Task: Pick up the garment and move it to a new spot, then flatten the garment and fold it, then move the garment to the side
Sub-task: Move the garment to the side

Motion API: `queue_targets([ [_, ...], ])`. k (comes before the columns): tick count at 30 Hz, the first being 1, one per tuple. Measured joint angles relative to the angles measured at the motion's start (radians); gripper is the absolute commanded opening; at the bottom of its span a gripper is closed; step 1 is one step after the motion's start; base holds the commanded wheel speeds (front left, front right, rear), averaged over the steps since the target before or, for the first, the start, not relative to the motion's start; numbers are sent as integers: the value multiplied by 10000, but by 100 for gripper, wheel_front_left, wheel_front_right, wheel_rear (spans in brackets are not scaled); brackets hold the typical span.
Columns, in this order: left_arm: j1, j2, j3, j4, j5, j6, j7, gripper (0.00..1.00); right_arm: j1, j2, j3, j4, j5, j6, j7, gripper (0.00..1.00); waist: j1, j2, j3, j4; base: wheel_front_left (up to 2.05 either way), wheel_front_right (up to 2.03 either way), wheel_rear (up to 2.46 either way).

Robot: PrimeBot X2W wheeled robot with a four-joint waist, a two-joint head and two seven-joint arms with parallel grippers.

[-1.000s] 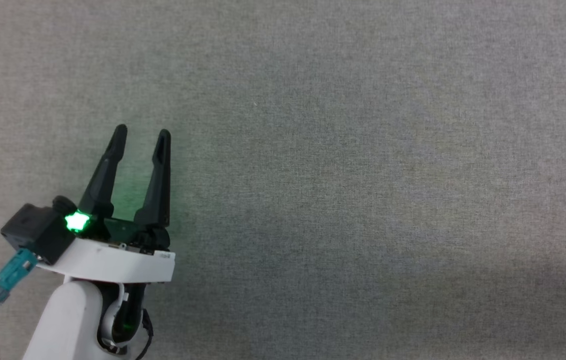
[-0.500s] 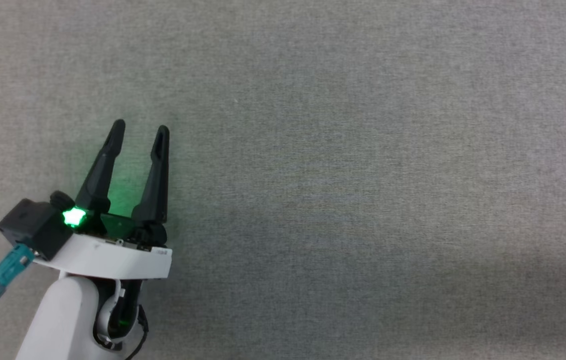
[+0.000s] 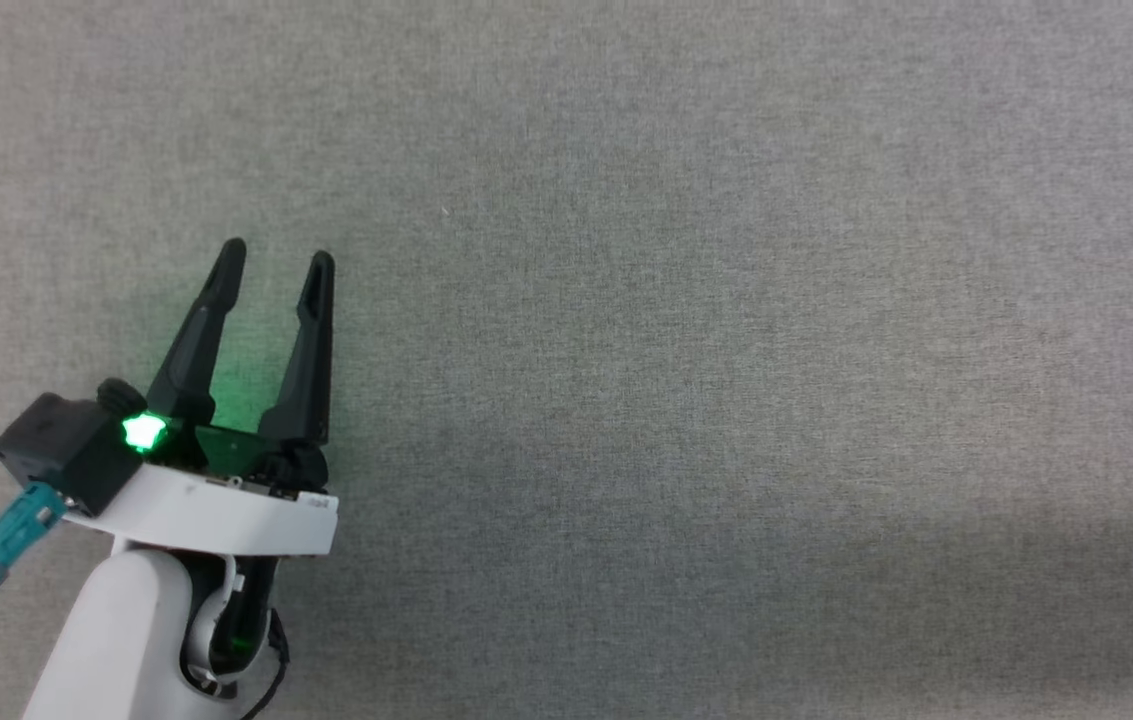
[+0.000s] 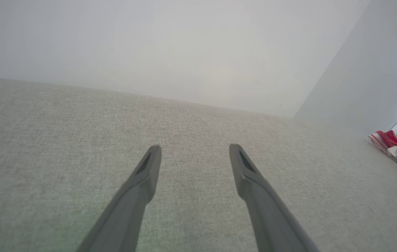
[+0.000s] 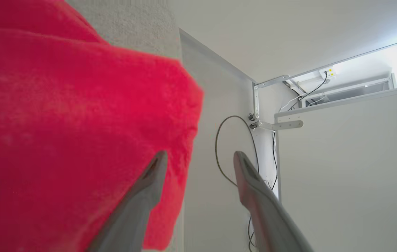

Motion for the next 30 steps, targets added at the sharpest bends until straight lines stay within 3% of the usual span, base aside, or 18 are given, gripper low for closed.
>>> queue_targets([
  [7, 82, -46, -2, 121, -61, 0, 0, 100, -122, 282, -188, 52, 98, 0, -656, 100, 0, 0, -447, 16, 0, 0, 0],
  [16, 663, -182, 224, 353, -58, 0, -2, 100, 3, 1480, 180, -510, 1049, 0, -2299, 100, 1, 0, -1427, 91, 0, 0, 0],
  [30, 2216, -353, 993, 723, 316, 0, 0, 100, 2657, 3367, 918, -1572, 2792, -2, -4963, 100, 0, 0, -3623, 306, 0, 0, 0],
])
